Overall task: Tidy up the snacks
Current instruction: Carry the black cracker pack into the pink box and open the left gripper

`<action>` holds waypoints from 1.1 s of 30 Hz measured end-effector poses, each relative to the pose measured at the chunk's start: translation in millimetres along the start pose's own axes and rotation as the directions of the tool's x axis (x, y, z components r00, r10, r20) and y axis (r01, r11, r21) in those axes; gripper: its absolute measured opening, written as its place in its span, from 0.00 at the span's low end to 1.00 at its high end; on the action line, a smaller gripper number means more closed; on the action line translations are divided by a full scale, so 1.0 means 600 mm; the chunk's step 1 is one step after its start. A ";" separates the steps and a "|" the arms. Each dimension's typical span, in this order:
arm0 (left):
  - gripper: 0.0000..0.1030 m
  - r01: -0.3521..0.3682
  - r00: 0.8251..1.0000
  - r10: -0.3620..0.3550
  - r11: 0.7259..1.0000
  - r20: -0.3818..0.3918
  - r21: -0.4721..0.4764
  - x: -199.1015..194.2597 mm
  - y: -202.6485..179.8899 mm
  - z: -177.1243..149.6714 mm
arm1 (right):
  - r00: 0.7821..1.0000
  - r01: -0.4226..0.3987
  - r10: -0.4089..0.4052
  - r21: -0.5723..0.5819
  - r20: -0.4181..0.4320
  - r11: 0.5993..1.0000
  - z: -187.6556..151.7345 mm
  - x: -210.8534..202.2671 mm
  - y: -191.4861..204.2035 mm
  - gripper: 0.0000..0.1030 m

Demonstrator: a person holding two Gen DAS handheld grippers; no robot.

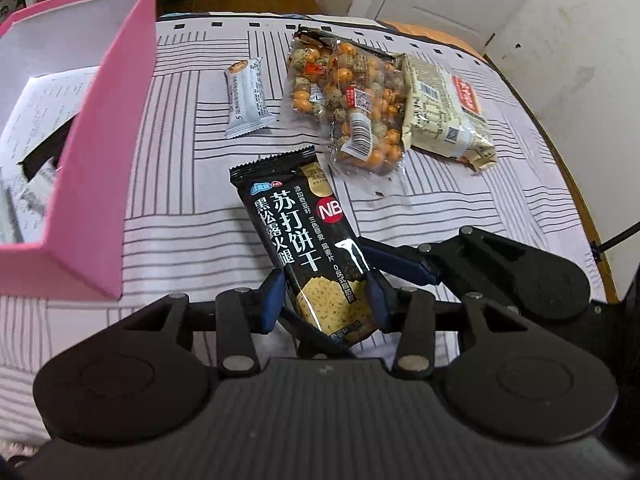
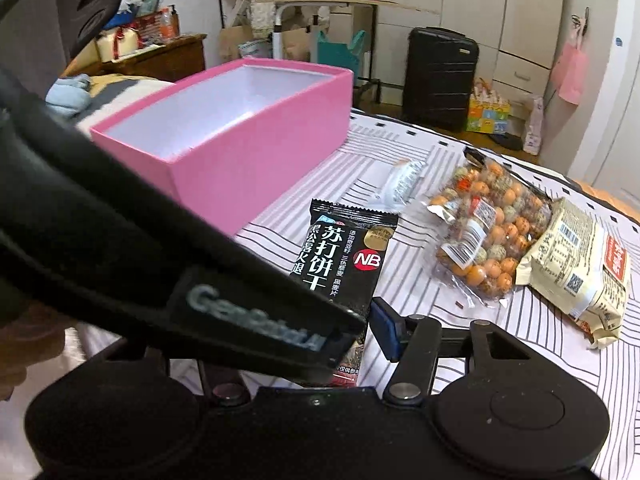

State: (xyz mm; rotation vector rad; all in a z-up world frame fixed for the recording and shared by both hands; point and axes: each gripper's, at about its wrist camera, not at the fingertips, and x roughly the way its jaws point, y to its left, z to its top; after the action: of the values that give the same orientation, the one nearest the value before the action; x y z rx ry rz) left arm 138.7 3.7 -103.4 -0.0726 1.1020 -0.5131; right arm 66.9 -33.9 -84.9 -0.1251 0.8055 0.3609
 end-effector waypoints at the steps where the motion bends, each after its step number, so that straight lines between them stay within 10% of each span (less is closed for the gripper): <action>1: 0.41 0.004 1.000 -0.004 1.000 0.002 -0.009 -0.012 0.001 -0.002 | 1.000 -0.007 0.007 -0.006 0.002 1.000 0.003 -0.008 0.005 0.60; 17: 0.41 -0.035 0.981 0.048 0.997 0.187 -0.074 -0.225 0.037 0.018 | 0.981 -0.088 0.123 -0.221 0.152 0.971 0.142 -0.094 0.088 0.60; 33: 0.41 -0.117 0.947 0.198 0.946 0.252 -0.303 -0.237 0.216 0.099 | 0.972 -0.201 0.231 -0.365 0.040 0.909 0.270 0.084 0.129 0.60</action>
State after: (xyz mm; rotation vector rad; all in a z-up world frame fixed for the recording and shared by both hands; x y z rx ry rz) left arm 187.4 167.3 2.9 -0.2980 0.8870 -0.1868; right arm 181.6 91.6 -7.7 -0.3629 0.6654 0.7195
